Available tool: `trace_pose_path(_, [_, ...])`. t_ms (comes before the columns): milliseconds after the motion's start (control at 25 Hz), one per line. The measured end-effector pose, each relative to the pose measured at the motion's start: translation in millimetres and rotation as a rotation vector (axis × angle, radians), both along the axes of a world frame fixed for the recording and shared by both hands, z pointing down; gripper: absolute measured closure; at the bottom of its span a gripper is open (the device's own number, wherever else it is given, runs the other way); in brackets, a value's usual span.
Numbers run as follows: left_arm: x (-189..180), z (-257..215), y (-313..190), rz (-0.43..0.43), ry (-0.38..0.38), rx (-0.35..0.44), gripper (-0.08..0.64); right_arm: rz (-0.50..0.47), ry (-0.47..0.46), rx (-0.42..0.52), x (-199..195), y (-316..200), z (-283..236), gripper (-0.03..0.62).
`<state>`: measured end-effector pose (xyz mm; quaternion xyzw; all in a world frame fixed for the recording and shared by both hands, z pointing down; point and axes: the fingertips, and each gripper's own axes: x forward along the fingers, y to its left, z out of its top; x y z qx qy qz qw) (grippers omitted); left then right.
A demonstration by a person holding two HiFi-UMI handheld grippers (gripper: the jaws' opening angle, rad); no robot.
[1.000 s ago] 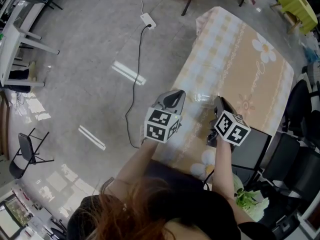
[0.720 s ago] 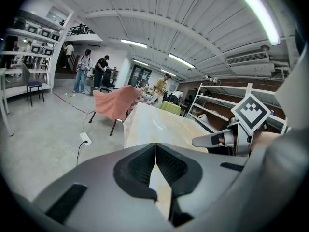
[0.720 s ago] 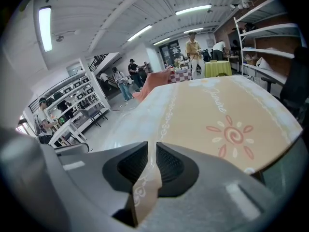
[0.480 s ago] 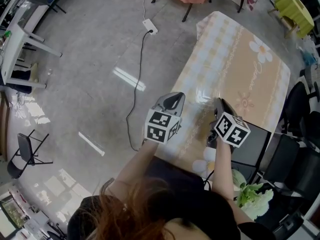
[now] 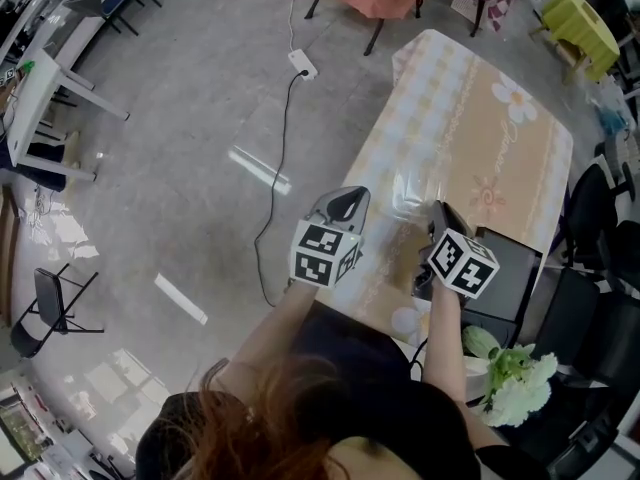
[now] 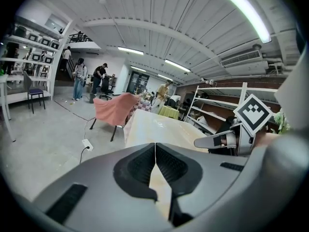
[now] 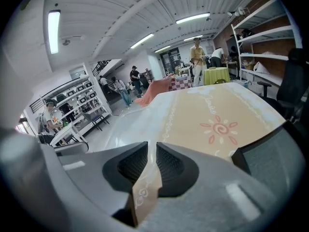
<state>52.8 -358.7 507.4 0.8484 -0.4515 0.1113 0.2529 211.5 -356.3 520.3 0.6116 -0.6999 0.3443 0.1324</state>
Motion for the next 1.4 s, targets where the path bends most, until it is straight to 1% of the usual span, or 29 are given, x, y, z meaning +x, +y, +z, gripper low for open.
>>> trace_pose_path(200, [-2.3, -8.4, 15.6, 0.010, 0.002, 0.020, 0.548, 0.015, -0.003, 0.024, -2.8, 17.9, -9.6, 0.534])
trace_pose_path(360, [3.3, -15.4, 26.0, 0.028, 0.010, 0.039, 0.548, 0.037, -0.005, 0.050, 1.4, 30.0, -18.9, 0.534])
trace_pose_path(640, [18.6, -29.6, 46.2, 0.073, 0.014, 0.075, 0.548, 0.095, -0.011, 0.101, 17.3, 52.7, -35.4, 0.534])
trace_pose_path(1120, [46.5, -51.3, 83.0, 0.141, -0.005, 0.129, 0.548, 0.190, -0.032, 0.173, 46.6, 101.0, -52.8, 0.532])
trace_pose_path(1400, [60.6, -60.4, 104.0, 0.158, -0.008, 0.151, 0.548, 0.203, -0.049, 0.204, 58.8, 126.8, -55.4, 0.532])
